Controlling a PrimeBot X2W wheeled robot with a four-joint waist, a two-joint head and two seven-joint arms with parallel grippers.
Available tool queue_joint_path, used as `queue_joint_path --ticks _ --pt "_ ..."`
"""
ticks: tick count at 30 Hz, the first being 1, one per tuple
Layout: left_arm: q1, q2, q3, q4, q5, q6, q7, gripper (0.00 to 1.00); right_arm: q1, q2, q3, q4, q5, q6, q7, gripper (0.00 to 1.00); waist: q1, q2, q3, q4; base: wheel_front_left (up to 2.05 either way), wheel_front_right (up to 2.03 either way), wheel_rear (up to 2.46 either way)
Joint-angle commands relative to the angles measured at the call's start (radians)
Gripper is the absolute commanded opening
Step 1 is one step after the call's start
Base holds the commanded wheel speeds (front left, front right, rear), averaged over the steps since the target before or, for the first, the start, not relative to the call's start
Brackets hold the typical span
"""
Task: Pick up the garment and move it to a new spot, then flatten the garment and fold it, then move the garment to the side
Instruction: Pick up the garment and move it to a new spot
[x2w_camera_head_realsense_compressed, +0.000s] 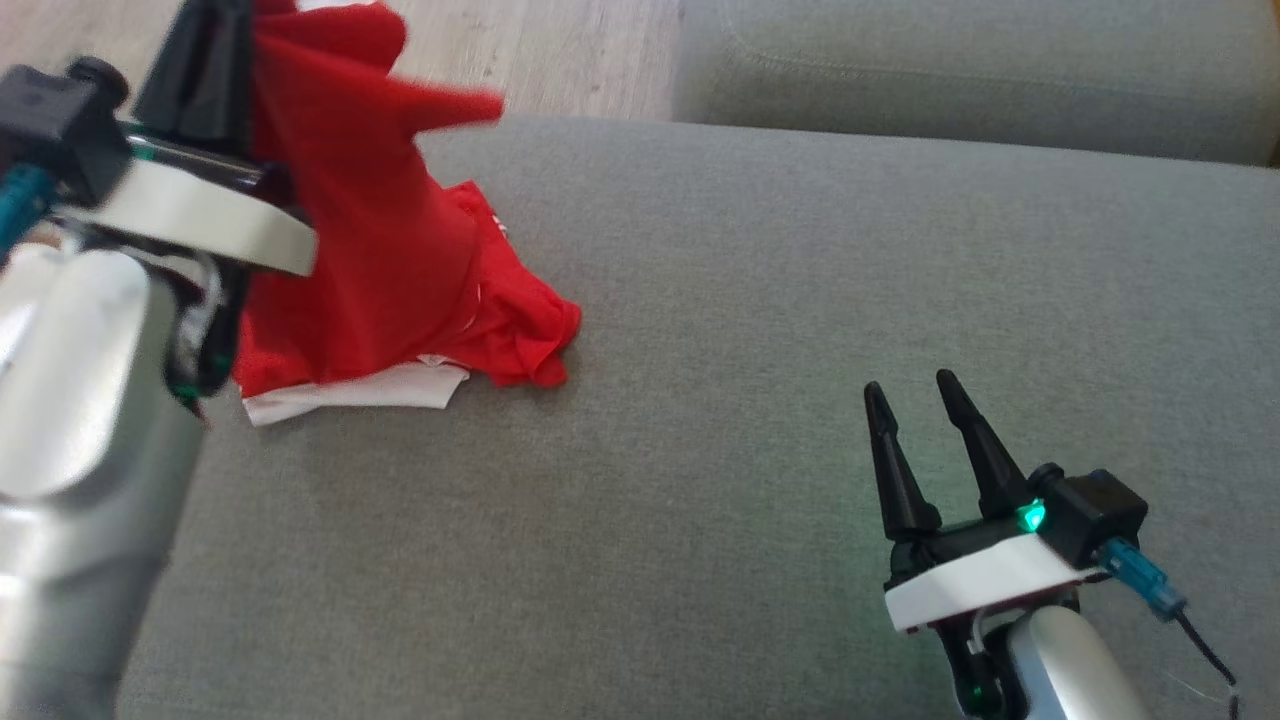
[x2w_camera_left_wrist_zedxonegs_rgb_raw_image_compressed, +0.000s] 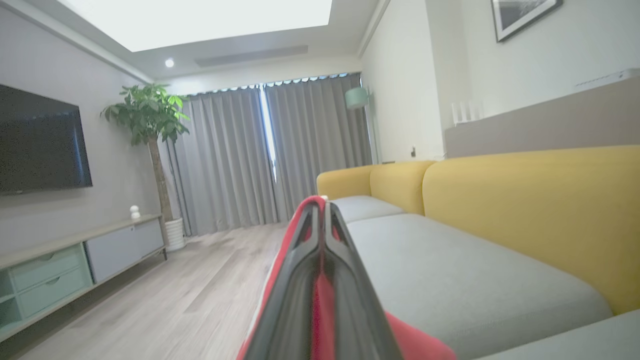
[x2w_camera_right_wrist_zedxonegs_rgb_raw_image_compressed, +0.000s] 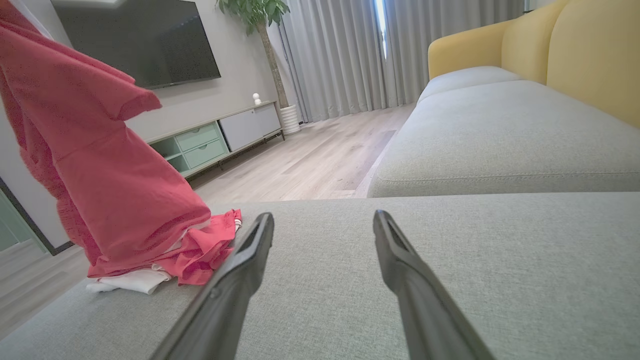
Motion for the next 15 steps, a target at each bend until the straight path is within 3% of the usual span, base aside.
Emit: queue_joint_path --ticks 1,7,15 --pt "-0.025 0.03 0.035 -0.06 0.0 0.012 -0.005 0.0 -0.014 -0.003 0.026 -0.028 0.006 -0.001 -0.011 1.0 0.0002 0.0 -0.009 -0.007 0.0 0.0 0.0" --pt "0.006 -0.008 -0.001 -0.262 0.001 0.048 0.041 0.0 -0.019 -0.003 0.03 -0.033 0.008 -0.001 -0.011 1.0 0.0002 0.0 -0.014 -0.053 0.0 0.0 0.0" --pt "-0.044 -0.123 -0.074 -0.384 -0.018 0.071 0.108 0.0 -0.052 -0.003 0.039 -0.055 0.026 -0.001 -0.011 1.0 0.0002 0.0 0.022 -0.187 0.0 0.0 0.0"
